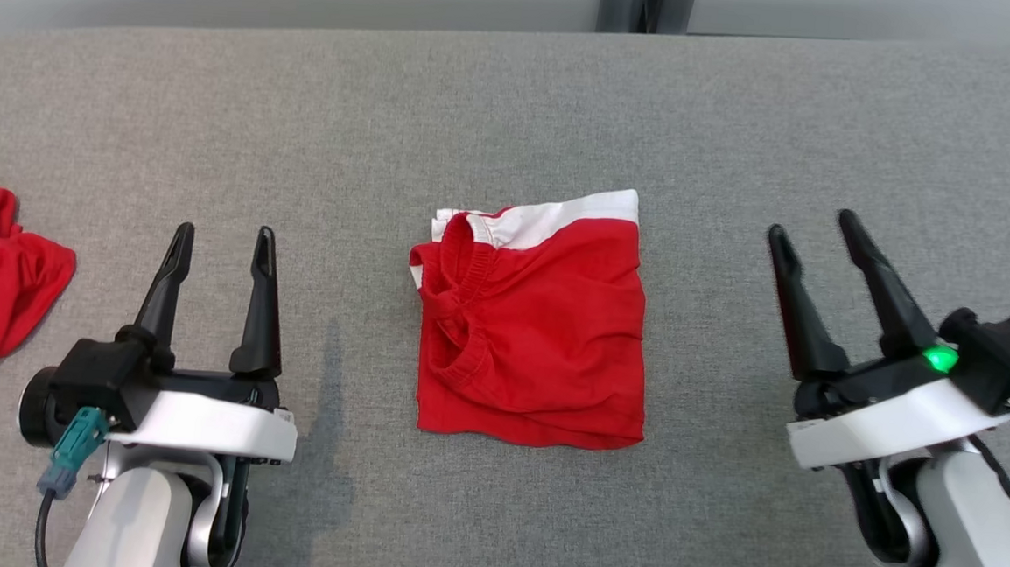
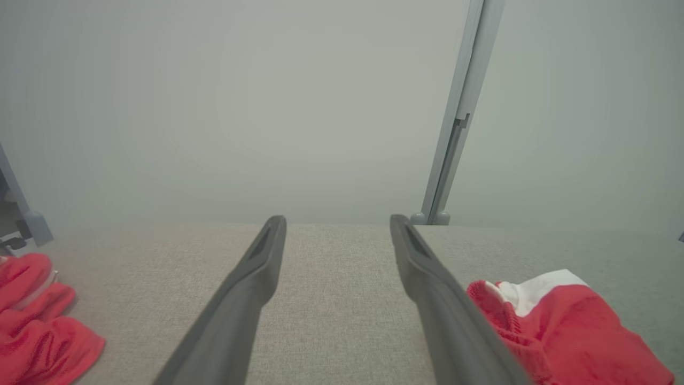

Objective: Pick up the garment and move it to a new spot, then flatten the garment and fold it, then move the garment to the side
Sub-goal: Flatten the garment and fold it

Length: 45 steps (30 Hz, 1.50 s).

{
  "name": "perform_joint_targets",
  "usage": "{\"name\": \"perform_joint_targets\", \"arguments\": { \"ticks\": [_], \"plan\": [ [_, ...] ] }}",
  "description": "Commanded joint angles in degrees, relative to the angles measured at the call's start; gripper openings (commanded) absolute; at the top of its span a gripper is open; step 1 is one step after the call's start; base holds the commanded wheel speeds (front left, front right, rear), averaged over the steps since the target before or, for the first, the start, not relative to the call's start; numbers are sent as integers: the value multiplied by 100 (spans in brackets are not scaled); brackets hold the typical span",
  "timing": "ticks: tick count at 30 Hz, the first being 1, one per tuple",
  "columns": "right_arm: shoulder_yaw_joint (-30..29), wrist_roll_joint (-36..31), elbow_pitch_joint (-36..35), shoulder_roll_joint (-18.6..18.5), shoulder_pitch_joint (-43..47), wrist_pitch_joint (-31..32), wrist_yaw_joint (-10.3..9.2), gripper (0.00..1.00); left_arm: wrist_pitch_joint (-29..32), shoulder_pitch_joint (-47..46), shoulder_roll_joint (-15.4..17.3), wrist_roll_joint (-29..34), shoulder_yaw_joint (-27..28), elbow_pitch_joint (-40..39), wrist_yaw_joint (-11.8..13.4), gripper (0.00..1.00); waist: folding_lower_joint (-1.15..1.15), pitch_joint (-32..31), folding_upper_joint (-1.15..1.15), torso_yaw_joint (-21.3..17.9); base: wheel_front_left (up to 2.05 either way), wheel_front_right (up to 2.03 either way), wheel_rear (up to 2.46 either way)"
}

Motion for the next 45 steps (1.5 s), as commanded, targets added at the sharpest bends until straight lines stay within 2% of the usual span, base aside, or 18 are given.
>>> {"name": "perform_joint_targets", "arguments": {
  "ticks": [1, 6, 9, 25, 33, 45],
  "plan": [
    [-218, -151, -63, 15, 166, 72, 3, 100, -25, 116, 15, 48, 49, -62, 28, 100, 0, -110, 0, -35, 0, 0, 0],
    [-836, -484, -223, 95, 523, 275, 3, 100, -25, 353, 37, 85, 100, -184, 47, 100, 0, -326, 0, -57, 0, 0, 0],
    [-979, -571, -311, 163, 664, 358, 3, 100, -25, 470, 60, 98, 97, -223, 62, 100, 0, -419, 0, -56, 0, 0, 0],
    [-1027, -672, -314, 304, 864, 525, 2, 100, 99, 648, 182, 132, 20, -268, 145, 100, 0, -596, 0, -67, 0, 0, 0],
    [-1071, -747, -334, 291, 1196, 576, 2, 100, 165, 900, 250, 117, -31, -320, 167, 100, 0, -969, 0, -75, 0, 0, 0],
    [-1352, -906, -531, 489, 1938, 872, 2, 100, 443, 1574, 325, 134, -128, -725, 337, 100, 0, -1547, 0, -67, 0, 0, 0]
  ]
}}
